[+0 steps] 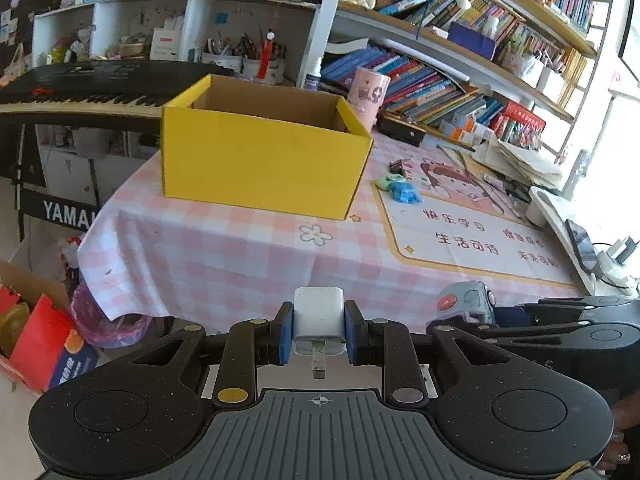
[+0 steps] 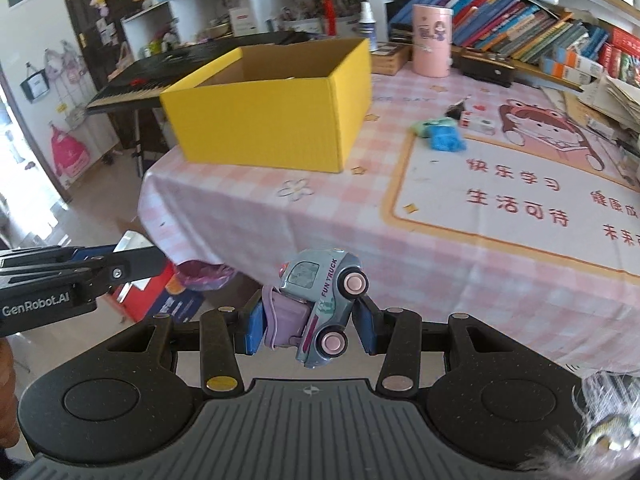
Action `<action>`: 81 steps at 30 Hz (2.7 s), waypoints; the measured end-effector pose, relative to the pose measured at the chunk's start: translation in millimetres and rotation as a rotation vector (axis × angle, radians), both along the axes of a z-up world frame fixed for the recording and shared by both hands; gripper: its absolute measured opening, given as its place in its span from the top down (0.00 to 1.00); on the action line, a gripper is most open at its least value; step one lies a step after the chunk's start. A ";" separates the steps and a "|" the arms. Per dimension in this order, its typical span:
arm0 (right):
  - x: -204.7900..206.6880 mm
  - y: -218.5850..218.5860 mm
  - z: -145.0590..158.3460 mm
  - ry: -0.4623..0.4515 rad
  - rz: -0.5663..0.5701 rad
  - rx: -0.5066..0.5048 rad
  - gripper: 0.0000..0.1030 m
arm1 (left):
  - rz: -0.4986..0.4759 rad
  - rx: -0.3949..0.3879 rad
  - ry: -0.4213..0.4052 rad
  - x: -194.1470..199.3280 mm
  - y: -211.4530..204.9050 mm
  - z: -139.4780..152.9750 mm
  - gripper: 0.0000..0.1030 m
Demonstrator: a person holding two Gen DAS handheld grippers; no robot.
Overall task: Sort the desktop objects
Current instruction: 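Lift the charger with the left gripper while the right gripper lifts the toy truck toward the box, then lower the charger into the yellow box with the left gripper while the right gripper lowers the truck in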
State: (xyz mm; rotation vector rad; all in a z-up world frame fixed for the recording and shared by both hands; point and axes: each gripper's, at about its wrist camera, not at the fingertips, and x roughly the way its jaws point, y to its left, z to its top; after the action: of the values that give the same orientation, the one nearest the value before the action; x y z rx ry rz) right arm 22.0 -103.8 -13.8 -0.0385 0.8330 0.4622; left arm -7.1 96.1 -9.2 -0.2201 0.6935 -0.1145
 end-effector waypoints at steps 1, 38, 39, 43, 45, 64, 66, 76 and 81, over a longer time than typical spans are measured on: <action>-2.5 3.2 0.4 0.001 0.007 -0.001 0.59 | 0.003 -0.002 -0.003 -2.3 2.4 0.5 0.77; 15.9 82.8 3.5 -0.004 0.195 -0.010 0.59 | 0.124 -0.003 -0.021 6.7 62.4 8.6 0.77; 19.8 84.0 4.6 -0.011 0.197 -0.008 0.59 | 0.128 -0.002 -0.027 11.0 64.1 10.5 0.77; 42.7 86.4 15.1 -0.039 0.198 0.027 0.59 | 0.136 0.020 -0.058 32.5 69.8 20.1 0.77; 55.9 87.3 22.3 -0.060 0.195 0.047 0.59 | 0.141 0.031 -0.075 45.1 72.0 25.8 0.77; 212.0 88.9 77.9 -0.216 0.225 0.122 0.59 | 0.152 0.092 -0.164 191.3 59.3 54.3 0.77; 227.7 89.4 72.8 -0.210 0.233 0.098 0.59 | 0.154 0.093 -0.146 203.4 58.1 48.6 0.77; 273.1 105.7 33.4 -0.195 0.386 -0.111 0.59 | 0.193 0.141 -0.014 255.8 59.2 10.5 0.77; 285.0 119.2 18.3 -0.174 0.505 -0.247 0.59 | 0.194 0.141 0.053 266.6 59.7 -2.2 0.77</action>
State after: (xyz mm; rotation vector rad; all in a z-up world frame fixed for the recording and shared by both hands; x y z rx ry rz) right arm 307.0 15.4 4.5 -0.5198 0.7013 0.8146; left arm 259.5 155.8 -11.3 -0.1541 0.7261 0.1254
